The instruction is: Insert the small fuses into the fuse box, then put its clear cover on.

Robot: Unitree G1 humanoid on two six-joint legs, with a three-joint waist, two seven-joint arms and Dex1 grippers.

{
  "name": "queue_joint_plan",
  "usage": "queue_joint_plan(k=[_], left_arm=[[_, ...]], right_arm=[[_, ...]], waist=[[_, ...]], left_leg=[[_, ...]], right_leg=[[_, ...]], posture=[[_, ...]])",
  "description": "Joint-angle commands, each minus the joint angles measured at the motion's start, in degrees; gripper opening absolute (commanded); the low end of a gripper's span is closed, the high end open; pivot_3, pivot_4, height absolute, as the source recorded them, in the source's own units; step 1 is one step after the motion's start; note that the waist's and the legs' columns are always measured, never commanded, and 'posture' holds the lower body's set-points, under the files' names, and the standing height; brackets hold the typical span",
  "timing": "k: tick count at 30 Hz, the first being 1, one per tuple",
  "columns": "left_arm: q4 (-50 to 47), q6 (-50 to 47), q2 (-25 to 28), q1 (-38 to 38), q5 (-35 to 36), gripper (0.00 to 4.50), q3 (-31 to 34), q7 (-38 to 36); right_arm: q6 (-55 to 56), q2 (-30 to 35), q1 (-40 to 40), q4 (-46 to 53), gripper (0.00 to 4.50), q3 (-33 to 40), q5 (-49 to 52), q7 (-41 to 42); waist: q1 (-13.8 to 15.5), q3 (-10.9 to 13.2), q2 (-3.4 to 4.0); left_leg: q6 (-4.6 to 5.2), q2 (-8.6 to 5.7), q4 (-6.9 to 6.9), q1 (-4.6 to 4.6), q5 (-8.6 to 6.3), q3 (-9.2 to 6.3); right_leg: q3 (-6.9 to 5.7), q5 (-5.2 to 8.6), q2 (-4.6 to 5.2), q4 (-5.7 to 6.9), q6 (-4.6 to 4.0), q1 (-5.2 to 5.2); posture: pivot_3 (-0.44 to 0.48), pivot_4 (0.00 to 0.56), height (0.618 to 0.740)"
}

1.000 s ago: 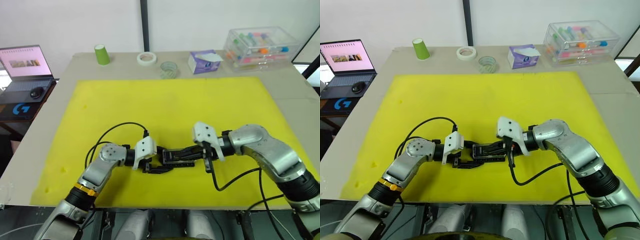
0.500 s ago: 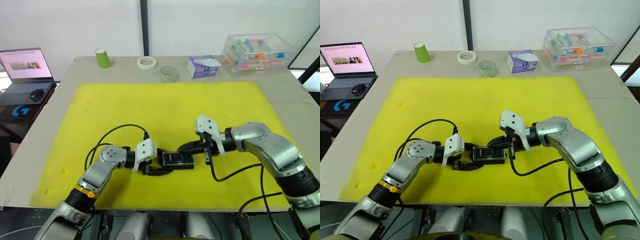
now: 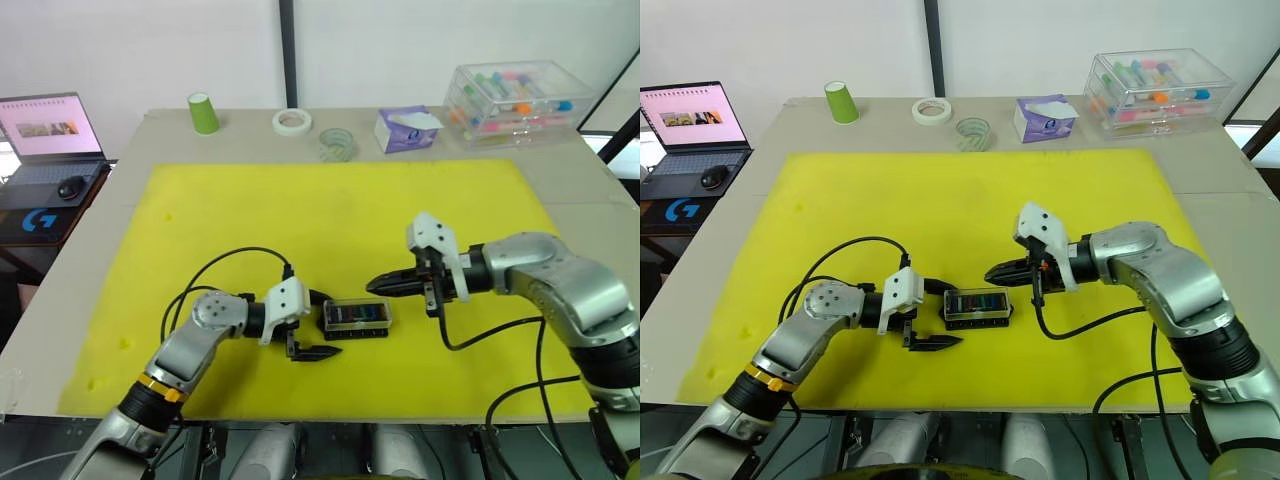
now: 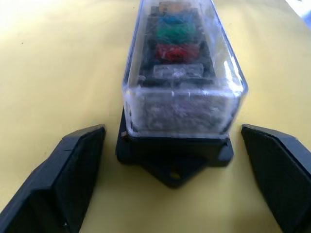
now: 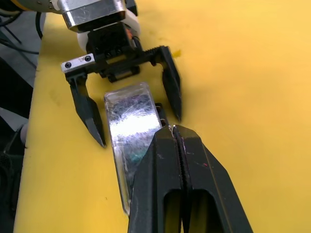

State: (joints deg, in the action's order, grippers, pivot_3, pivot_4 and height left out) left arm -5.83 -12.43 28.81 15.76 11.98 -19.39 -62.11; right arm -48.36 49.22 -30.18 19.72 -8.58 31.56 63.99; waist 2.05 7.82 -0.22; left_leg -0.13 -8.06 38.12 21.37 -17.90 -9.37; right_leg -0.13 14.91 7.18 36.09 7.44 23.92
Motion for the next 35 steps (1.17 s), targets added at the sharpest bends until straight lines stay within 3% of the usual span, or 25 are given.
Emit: queue_joint_plan(k=[1, 7, 10, 13, 18, 24, 35], left_arm=[[-3.27, -1.40, 4.24, -3.07, 0.47, 4.47, 2.42, -0.66], [-8.05, -2.12, 9.34, -7.57, 2.87, 4.47, 6.27, -0.89], [-13.27, -6.03, 13.54, -10.81, 7.46, 4.49, 11.96, -1.33], [-19.60, -13.57, 18.83, -13.60, 15.95, 4.50, 21.73, -1.56], [-24.49, -23.40, 25.35, -15.80, 25.69, 4.50, 34.72, -1.62], [-26.11, -29.04, 30.97, -20.07, 29.78, 4.50, 45.08, -2.57], [-26.07, -29.43, 32.37, -21.75, 29.16, 4.50, 45.84, -2.88]], right_arm=[[0.84, 3.39, -0.92, 2.44, 0.00, 3.50, 1.25, 2.04], [2.73, 6.93, 0.44, 3.66, 0.00, 4.78, 1.22, 4.22], [5.99, 11.43, 2.46, 3.96, 0.19, 5.98, -0.52, 7.14], [12.00, 17.88, 5.36, 2.34, 0.81, 8.35, -3.33, 11.37], [17.54, 24.52, 8.51, -2.11, 2.50, 12.05, -5.35, 16.46], [21.46, 29.18, 13.01, -6.56, 4.47, 17.42, -6.73, 19.99], [20.84, 27.97, 13.84, -5.69, 4.47, 18.68, -7.07, 17.38]], waist=[[0.00, 0.04, 0.05], [0.09, 0.18, 0.17], [0.13, 0.44, 0.17], [0.14, 1.05, 0.27], [0.16, 1.31, 0.39], [0.06, 1.77, 0.53], [0.10, 1.90, 0.54]], left_leg=[[-0.01, 0.00, 0.00, 0.05, 0.00, 0.00], [0.00, 0.01, -0.01, 0.08, 0.00, 0.04], [0.00, 0.01, -0.01, 0.10, 0.00, 0.06], [0.01, 0.01, -0.01, 0.21, 0.00, 0.07], [0.01, 0.01, 0.01, 0.21, 0.00, 0.13], [0.01, 0.03, -0.01, 0.21, -0.01, 0.25], [0.00, 0.07, -0.02, 0.23, -0.01, 0.32]], right_leg=[[0.00, 0.00, 0.01, 0.02, 0.00, 0.07], [0.00, 0.00, 0.03, 0.01, 0.00, 0.12], [0.01, 0.00, 0.05, 0.00, 0.00, 0.12], [0.00, 0.00, 0.04, 0.02, 0.00, 0.24], [-0.01, -0.01, 0.06, 0.04, 0.00, 0.24], [0.02, -0.01, 0.06, 0.04, 0.00, 0.31], [0.05, -0.02, 0.08, 0.03, -0.03, 0.32]], posture=[[0.000, 0.150, 0.740], [0.000, 0.150, 0.740], [0.000, 0.150, 0.740], [0.000, 0.150, 0.740], [0.000, 0.150, 0.740], [0.000, 0.150, 0.740], [0.000, 0.150, 0.740]])
